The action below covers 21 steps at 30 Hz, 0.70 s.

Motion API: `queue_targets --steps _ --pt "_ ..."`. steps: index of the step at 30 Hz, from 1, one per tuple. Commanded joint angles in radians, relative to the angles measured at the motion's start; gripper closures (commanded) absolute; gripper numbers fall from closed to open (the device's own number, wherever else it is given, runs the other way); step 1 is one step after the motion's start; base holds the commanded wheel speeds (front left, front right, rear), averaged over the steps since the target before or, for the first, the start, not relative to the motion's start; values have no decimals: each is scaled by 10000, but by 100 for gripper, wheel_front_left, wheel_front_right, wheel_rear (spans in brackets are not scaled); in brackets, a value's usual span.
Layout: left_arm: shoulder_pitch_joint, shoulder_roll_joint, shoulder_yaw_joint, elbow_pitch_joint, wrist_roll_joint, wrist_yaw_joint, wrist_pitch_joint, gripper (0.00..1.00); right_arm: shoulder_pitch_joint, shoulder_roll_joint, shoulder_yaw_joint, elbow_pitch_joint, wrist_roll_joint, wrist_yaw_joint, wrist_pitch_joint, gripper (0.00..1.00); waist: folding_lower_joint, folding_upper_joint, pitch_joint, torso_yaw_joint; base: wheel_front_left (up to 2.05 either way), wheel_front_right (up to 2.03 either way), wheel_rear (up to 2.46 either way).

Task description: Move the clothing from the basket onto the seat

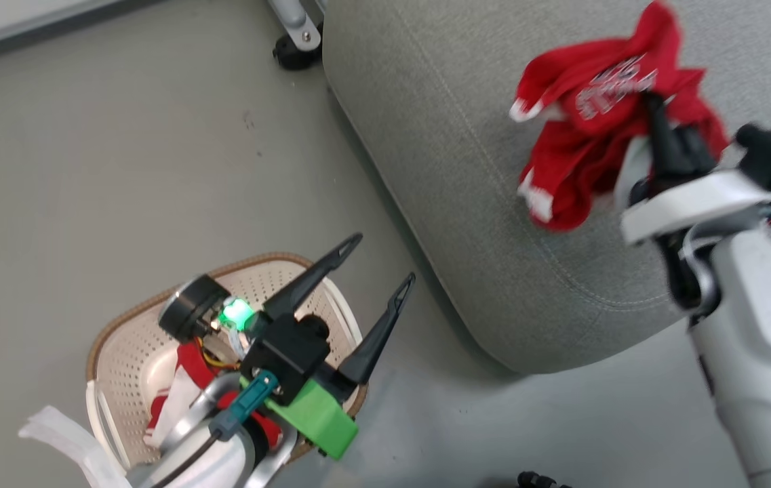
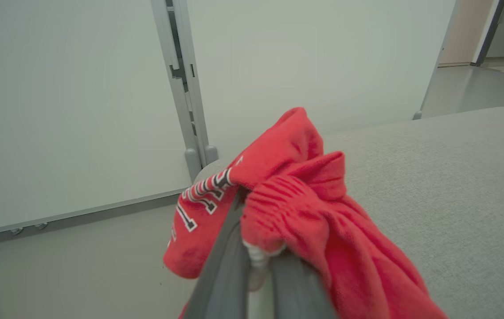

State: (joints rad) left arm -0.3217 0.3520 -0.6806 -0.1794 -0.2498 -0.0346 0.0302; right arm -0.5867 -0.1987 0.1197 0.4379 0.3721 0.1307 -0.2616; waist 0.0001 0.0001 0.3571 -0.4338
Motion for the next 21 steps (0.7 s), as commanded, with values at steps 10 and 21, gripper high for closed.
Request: queue_targets --steps 10,21 --pt "-1469 45 231 -192 512 -82 -156 0 -2319 -1053 -1931 1089 -224 1 -39 100 -1 -1 2474 1330 0 0 0" --pt "-1824 -35 178 74 567 -55 -390 0 -2193 -888 -3093 2367 -258 1 -38 0 -1 -1 2932 1614 0 0 0"
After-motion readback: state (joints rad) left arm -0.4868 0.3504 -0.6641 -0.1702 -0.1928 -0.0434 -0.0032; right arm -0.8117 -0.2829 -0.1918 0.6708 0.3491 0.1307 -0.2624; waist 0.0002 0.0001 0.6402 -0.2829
